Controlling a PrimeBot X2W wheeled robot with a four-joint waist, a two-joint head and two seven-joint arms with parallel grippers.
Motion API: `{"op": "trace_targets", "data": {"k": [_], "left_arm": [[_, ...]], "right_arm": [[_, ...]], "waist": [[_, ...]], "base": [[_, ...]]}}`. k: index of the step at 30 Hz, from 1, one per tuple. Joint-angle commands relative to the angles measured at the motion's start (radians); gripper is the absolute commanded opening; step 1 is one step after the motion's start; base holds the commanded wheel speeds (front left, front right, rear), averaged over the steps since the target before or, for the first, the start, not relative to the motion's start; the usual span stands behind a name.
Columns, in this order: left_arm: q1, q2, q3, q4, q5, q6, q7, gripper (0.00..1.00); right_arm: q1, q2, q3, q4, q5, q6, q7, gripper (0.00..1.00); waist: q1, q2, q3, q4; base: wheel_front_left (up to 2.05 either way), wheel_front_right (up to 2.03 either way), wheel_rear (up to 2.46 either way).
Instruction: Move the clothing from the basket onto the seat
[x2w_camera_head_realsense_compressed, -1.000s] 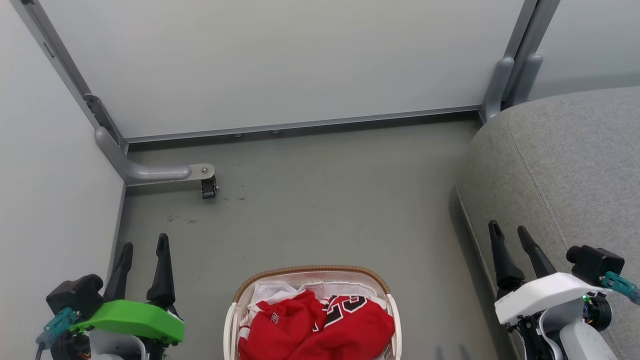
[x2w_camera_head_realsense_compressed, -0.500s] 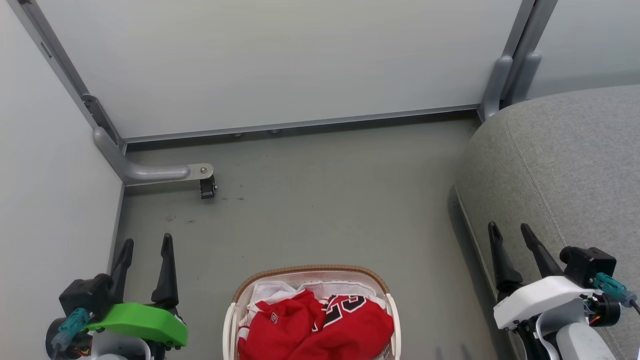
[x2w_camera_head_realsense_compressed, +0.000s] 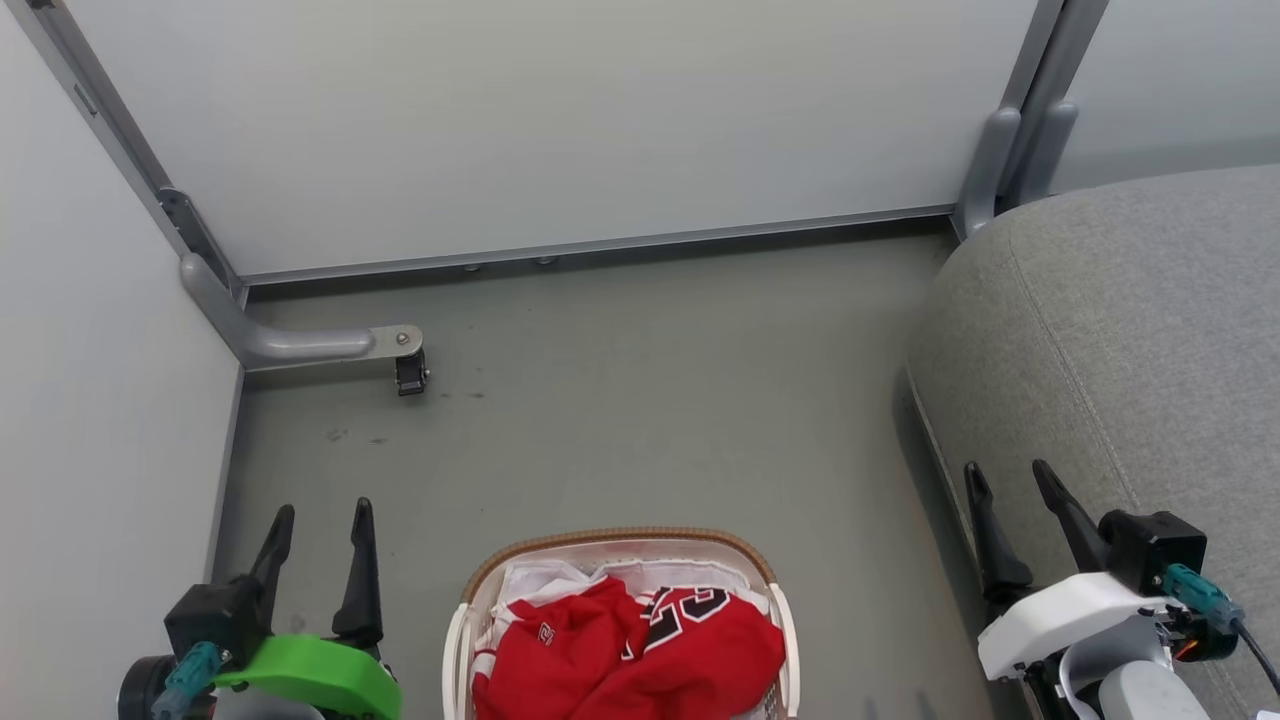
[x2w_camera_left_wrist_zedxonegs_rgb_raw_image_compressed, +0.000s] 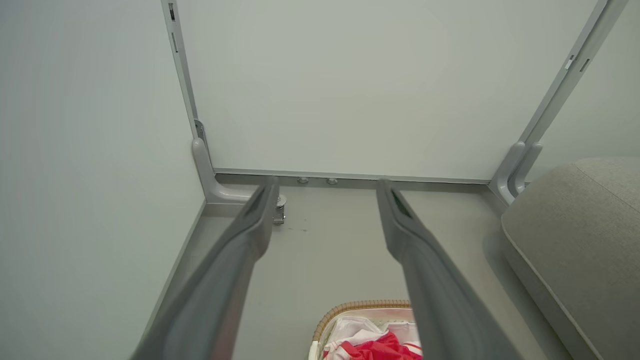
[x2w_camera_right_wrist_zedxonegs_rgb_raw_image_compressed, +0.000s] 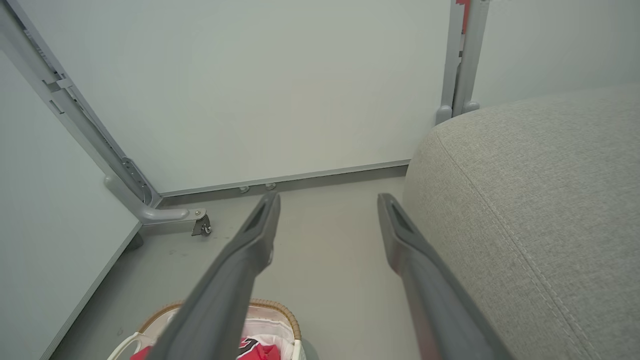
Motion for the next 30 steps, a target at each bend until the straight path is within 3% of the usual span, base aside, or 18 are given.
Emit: {"op": "trace_targets", "data": {"k": [1,20,30], "left_arm": [[-0.003,0.001,-0.012,0.007,0.014,0.0,-0.008,1.0],[-0.246,0.049,-0.171,0.159,0.089,0.001,-0.044,1.0],[-0.366,0.094,-0.258,0.282,0.109,0.001,-0.052,1.0]], "right_arm": [[-0.002,-0.003,0.0,-0.009,-0.024,0.0,-0.009,1.0],[-0.218,0.009,0.056,-0.087,-0.151,0.0,-0.045,1.0],[-0.287,0.009,0.102,-0.108,-0.14,0.0,-0.055,1.0]], "waist": [[0.0,0.0,0.017,-0.005],[0.0,0.0,0.394,-0.126],[0.0,0.0,0.579,-0.169]], "base": [[0.0,0.0,0.0],[0.0,0.0,0.0],[0.0,0.0,0.0]]}}
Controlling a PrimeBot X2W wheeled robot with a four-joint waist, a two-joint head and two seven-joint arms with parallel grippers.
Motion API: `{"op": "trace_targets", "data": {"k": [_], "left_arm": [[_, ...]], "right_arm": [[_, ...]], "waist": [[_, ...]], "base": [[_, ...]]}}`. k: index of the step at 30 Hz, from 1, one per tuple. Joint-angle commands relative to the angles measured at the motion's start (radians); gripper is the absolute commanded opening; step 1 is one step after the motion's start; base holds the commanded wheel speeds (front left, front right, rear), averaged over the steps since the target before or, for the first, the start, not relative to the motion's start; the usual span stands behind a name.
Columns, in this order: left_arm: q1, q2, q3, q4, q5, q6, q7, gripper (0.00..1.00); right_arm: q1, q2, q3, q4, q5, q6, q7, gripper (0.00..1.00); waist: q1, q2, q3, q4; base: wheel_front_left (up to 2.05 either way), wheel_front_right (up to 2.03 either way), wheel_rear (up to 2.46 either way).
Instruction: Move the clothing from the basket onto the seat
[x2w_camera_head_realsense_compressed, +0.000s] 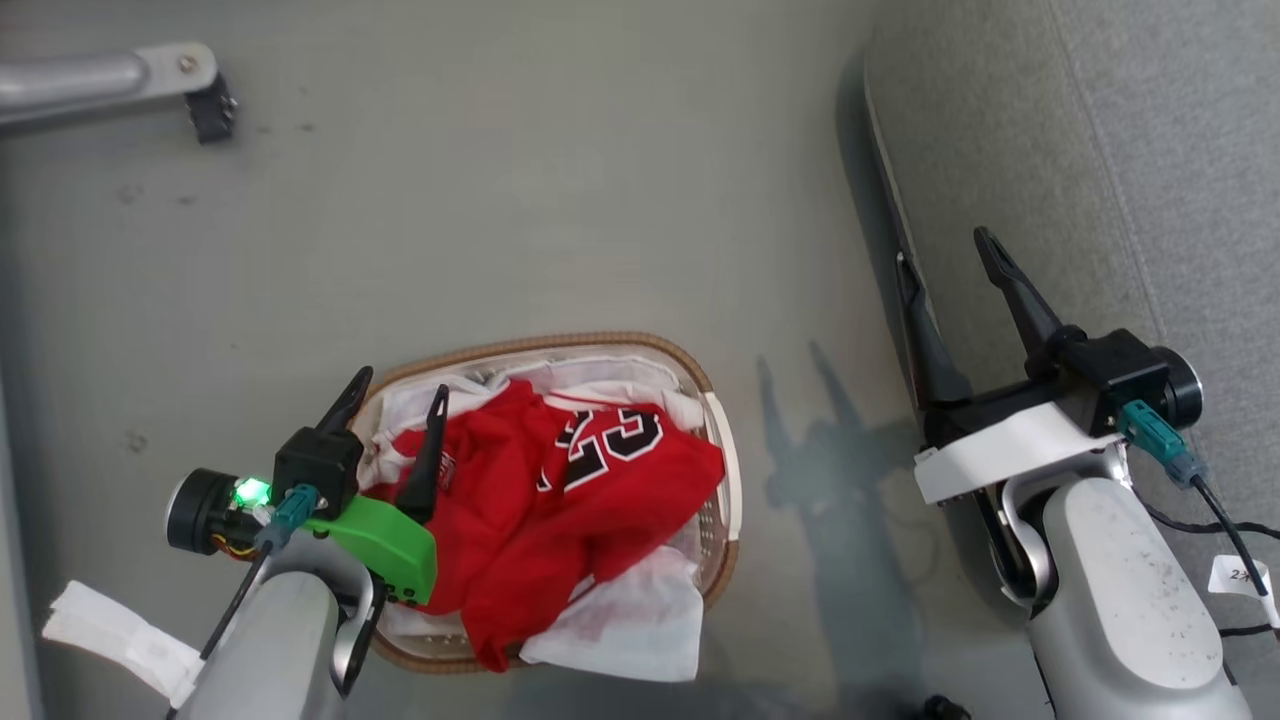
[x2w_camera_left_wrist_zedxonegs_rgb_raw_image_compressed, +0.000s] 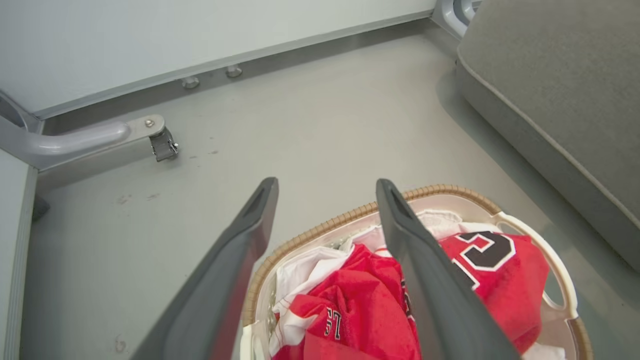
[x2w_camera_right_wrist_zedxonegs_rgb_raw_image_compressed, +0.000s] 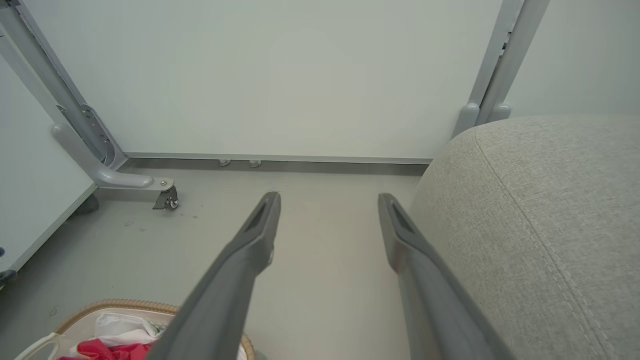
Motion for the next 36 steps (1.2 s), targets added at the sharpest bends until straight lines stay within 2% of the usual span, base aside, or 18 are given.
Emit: {"op": "trace_targets", "data": {"k": [1,7,14,36], "left_arm": [[-0.044,0.023,-0.014,0.043,-0.002,0.001,0.0,1.0],[-0.101,0.051,-0.061,0.157,0.004,0.001,0.0,1.0],[-0.166,0.058,-0.132,0.336,0.001,0.001,0.0,1.0],[-0.361,0.062,-0.38,0.595,-0.113,-0.002,0.005,1.0]], "right_arm": [[-0.025,-0.001,0.012,-0.008,0.007,0.0,-0.005,1.0],[-0.045,-0.001,0.03,-0.007,0.024,0.0,-0.005,1.0],[-0.048,-0.001,0.052,-0.001,0.04,0.0,-0.005,1.0],[-0.079,-0.001,0.107,-0.014,0.102,0.0,-0.005,1.0]], "waist": [[-0.0001,0.0,0.138,-0.058],[-0.0001,0.0,0.2,-0.074],[-0.0001,0.0,0.238,-0.09],[-0.0001,0.0,0.374,-0.142]], "base": [[0.0,0.0,0.0],[0.0,0.0,0.0],[0.0,0.0,0.0],[0.0,0.0,0.0]]}}
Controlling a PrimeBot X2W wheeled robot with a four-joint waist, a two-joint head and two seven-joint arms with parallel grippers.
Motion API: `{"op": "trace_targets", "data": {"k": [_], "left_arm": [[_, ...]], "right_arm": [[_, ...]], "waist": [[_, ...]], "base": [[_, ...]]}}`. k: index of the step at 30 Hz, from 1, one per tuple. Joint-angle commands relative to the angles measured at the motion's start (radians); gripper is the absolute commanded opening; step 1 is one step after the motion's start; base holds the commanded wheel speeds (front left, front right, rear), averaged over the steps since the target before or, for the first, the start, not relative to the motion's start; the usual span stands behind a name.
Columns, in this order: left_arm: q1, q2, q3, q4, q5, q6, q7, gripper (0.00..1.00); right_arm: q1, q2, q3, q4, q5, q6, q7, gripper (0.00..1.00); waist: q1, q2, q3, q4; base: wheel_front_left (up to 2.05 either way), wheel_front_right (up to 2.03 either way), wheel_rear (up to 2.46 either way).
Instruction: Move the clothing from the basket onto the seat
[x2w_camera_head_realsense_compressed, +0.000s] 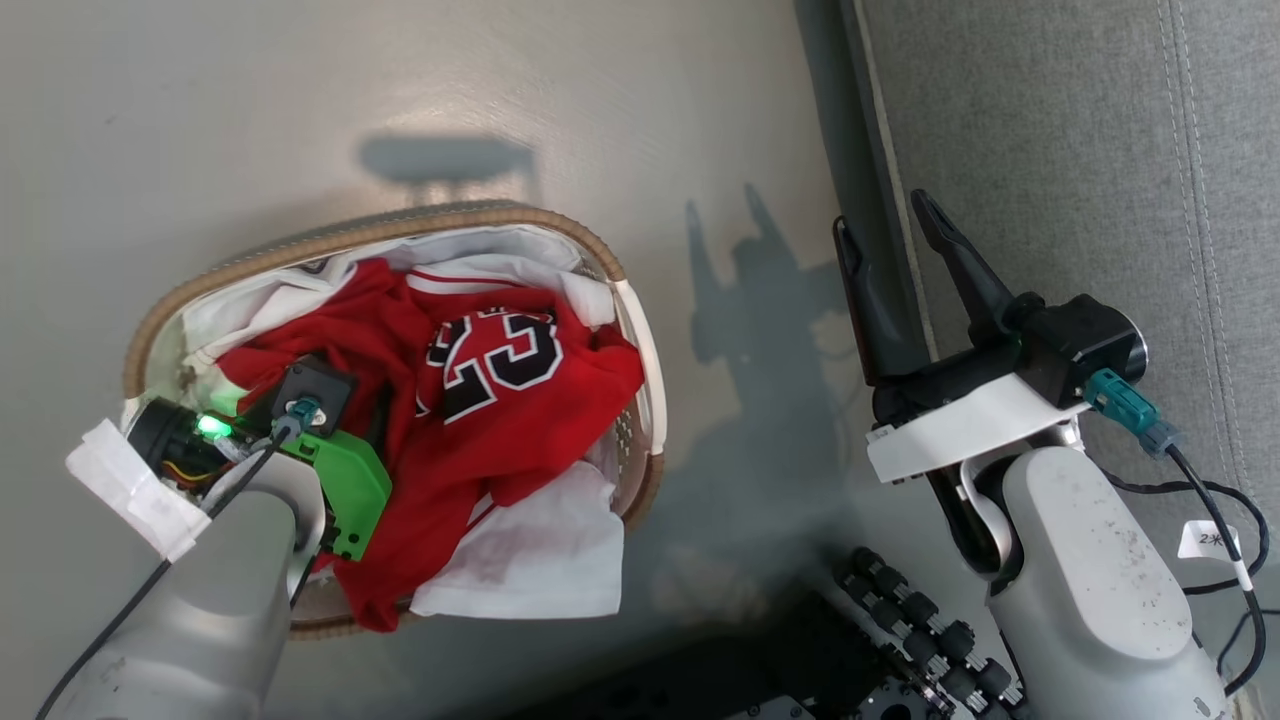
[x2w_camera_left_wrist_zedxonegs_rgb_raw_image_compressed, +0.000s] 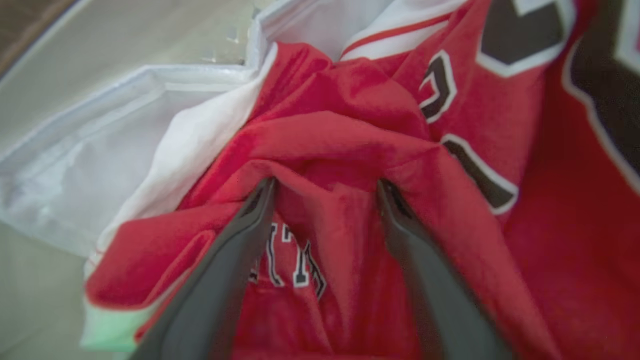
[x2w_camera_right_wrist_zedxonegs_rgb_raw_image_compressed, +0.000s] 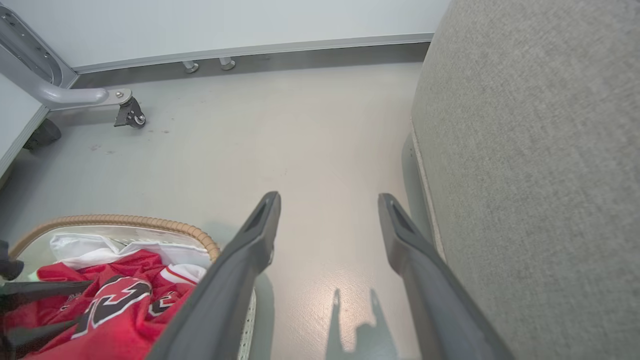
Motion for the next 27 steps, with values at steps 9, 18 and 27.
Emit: {"op": "trace_targets", "data": {"k": [9,18,27], "left_arm": [[-0.047,0.001,-0.057,0.073,-0.073,-0.002,0.024,1.0],[-0.031,-0.009,-0.101,0.09,-0.123,-0.002,0.014,0.0],[0.052,-0.035,-0.098,0.082,-0.163,-0.002,-0.003,0.0]], "right_arm": [[-0.015,-0.002,0.012,-0.002,0.024,-0.001,-0.005,1.0],[-0.004,-0.002,0.002,0.009,0.027,-0.001,-0.005,1.0],[0.032,-0.002,-0.028,0.035,0.012,-0.001,-0.005,1.0]], "waist": [[-0.0001,-0.0001,0.024,-0.023],[-0.0001,-0.0001,-0.027,-0.024],[-0.0001,-0.0001,-0.187,-0.009]], "base": [[0.0,0.0,0.0],[0.0,0.0,0.0],[0.0,0.0,0.0]]}}
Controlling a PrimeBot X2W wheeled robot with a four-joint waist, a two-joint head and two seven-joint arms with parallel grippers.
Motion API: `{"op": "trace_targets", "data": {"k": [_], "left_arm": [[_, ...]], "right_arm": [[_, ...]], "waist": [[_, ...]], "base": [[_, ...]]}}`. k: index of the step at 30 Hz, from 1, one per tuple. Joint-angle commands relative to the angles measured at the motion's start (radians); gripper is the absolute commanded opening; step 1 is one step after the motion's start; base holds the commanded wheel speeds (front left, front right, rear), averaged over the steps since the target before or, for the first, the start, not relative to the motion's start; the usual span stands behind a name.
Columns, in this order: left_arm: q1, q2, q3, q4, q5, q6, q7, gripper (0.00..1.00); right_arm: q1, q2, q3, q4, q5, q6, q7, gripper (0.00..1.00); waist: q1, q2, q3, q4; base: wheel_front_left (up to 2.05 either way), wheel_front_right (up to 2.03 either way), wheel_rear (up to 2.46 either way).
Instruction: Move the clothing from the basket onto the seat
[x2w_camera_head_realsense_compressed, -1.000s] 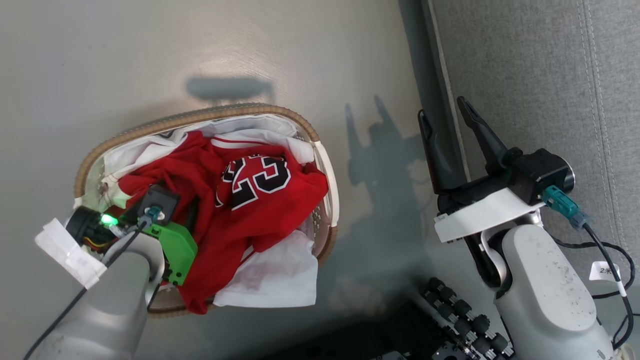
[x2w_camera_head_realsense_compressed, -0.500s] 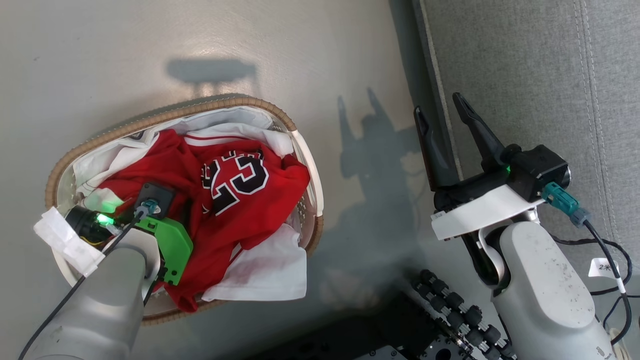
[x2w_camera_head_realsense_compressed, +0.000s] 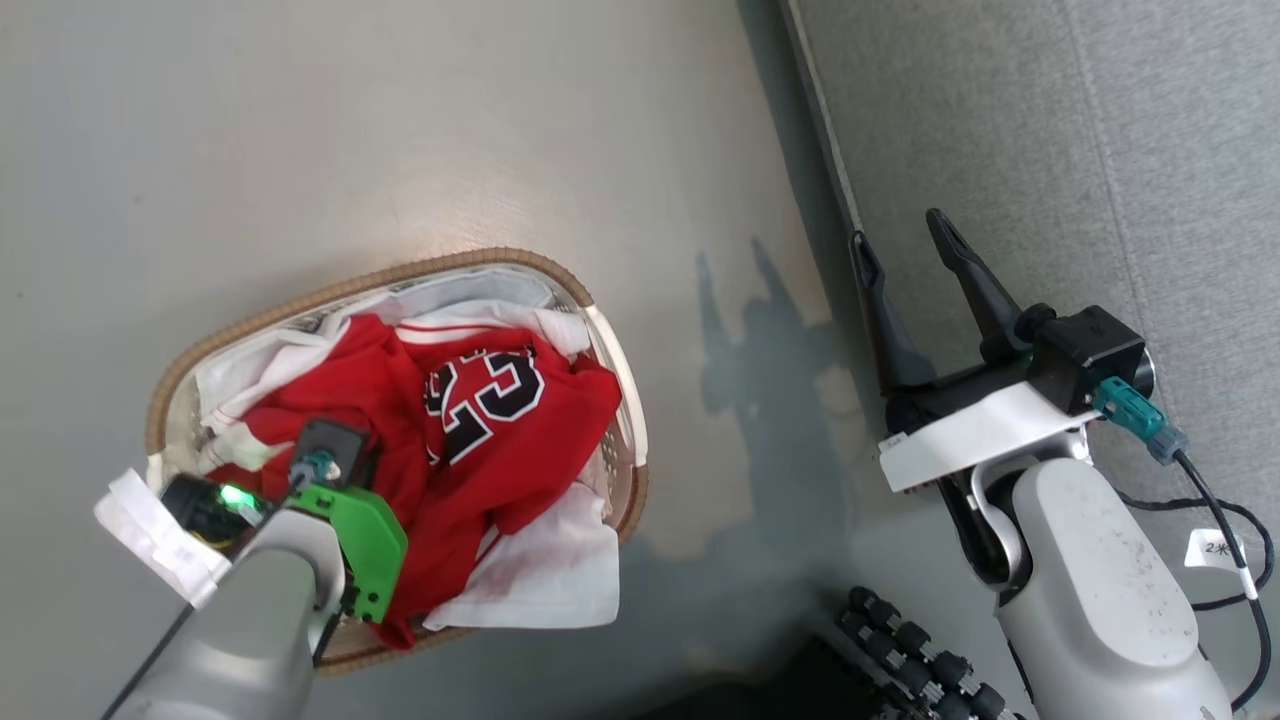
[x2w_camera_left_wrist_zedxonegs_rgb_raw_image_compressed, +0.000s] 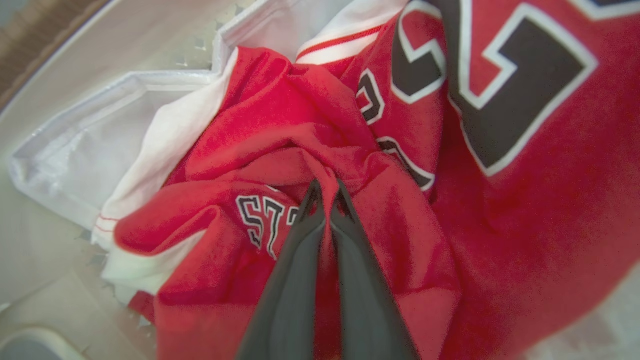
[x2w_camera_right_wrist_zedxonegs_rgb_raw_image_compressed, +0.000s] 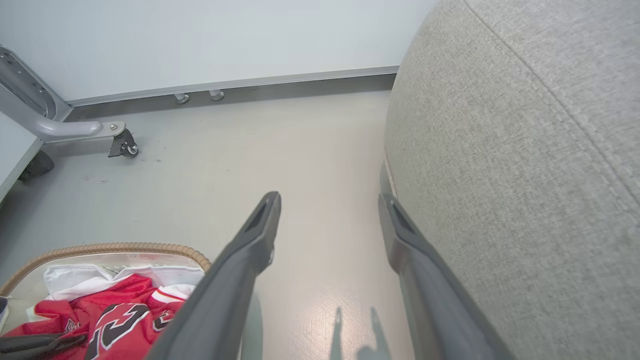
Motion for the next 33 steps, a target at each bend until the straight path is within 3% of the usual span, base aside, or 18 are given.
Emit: {"op": "trace_targets", "data": {"k": [1,19,33], "left_arm": [[0.029,-0.004,0.002,-0.011,-0.008,0.001,-0.007,0.0],[0.287,-0.05,0.141,-0.302,0.028,0.031,-0.006,0.0],[0.457,-0.113,0.318,-0.578,0.119,0.01,-0.006,0.0]], "right_arm": [[0.021,-0.003,-0.008,0.008,-0.01,-0.001,-0.005,1.0],[0.162,-0.003,-0.105,0.078,-0.061,-0.001,-0.005,1.0],[0.3,-0.003,-0.153,0.104,-0.084,-0.001,-0.005,1.0]], "waist": [[0.0,-0.0001,-0.097,0.015],[0.0,-0.0001,-0.435,0.132],[0.0,-0.0001,-0.66,0.207]], "base": [[0.0,0.0,0.0],[0.0,0.0,0.0],[0.0,0.0,0.0]]}}
